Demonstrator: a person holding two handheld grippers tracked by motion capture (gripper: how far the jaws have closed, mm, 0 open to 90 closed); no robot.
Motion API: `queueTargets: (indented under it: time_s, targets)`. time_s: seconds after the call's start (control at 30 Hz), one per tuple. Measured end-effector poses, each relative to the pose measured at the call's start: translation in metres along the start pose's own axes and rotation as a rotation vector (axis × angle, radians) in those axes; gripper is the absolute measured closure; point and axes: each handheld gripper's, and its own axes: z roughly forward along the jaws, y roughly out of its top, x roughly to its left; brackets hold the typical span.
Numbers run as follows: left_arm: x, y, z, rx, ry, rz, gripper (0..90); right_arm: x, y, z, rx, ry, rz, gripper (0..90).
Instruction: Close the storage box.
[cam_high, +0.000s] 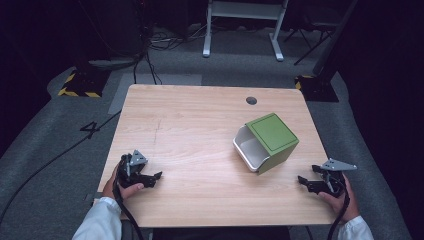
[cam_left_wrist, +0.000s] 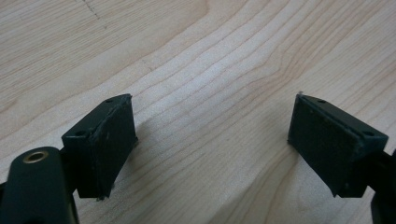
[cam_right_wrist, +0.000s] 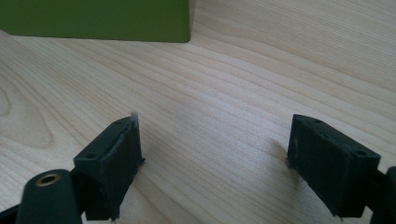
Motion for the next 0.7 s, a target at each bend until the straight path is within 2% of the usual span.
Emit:
queueTargets:
  time_s: [0.7]
  targets:
    - [-0.0001,0.0010,0.0010,0.004,0.000,-0.001,14.2,0.0000,0.0002,0.0002,0.000,0.000,-0.001,17.8]
